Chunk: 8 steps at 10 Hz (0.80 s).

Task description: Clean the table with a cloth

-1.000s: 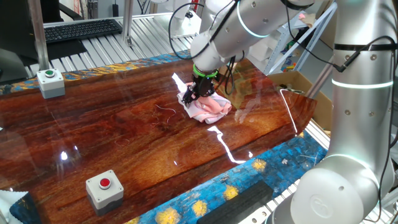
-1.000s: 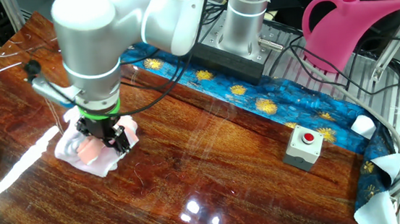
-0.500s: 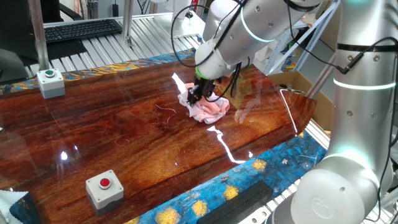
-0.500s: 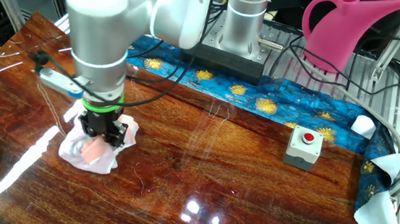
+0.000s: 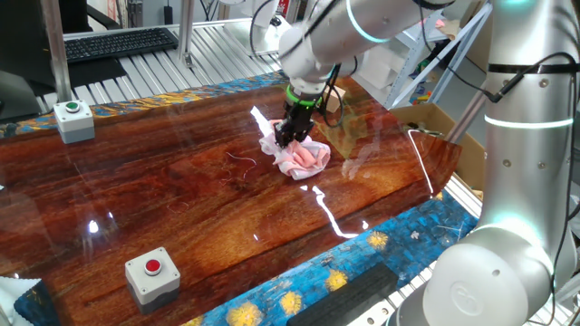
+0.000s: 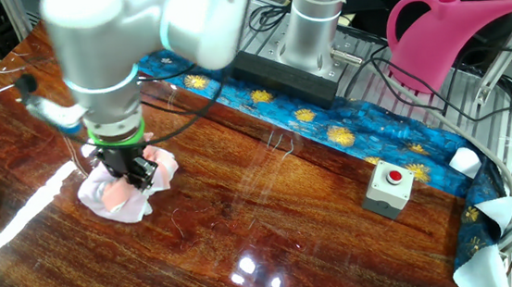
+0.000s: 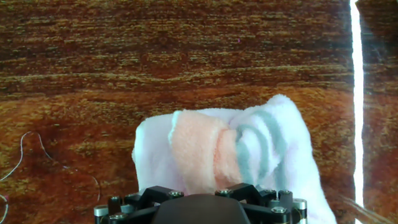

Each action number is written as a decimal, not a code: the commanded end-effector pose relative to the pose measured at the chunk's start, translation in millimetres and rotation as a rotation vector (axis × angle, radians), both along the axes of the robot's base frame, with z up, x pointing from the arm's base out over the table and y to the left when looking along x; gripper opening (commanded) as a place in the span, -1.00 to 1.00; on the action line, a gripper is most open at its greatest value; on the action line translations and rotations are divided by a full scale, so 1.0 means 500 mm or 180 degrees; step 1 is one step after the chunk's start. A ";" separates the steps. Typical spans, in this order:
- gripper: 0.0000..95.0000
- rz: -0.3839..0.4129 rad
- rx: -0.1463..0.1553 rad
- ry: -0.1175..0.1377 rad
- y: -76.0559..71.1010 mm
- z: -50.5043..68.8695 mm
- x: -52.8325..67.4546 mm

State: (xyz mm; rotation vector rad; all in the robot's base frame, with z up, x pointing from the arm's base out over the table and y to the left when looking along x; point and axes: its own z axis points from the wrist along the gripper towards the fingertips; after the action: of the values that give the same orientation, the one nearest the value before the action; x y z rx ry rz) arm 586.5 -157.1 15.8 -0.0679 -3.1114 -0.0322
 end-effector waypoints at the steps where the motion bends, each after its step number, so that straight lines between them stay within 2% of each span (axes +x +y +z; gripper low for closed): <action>1: -1.00 -0.0082 0.0042 0.0064 0.017 0.023 -0.007; 8: -1.00 -0.0082 0.0089 0.0012 0.030 0.031 -0.007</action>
State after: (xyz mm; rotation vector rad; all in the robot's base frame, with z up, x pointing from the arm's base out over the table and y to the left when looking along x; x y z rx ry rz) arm 585.2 -138.4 31.6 -0.1109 -3.1058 -0.0775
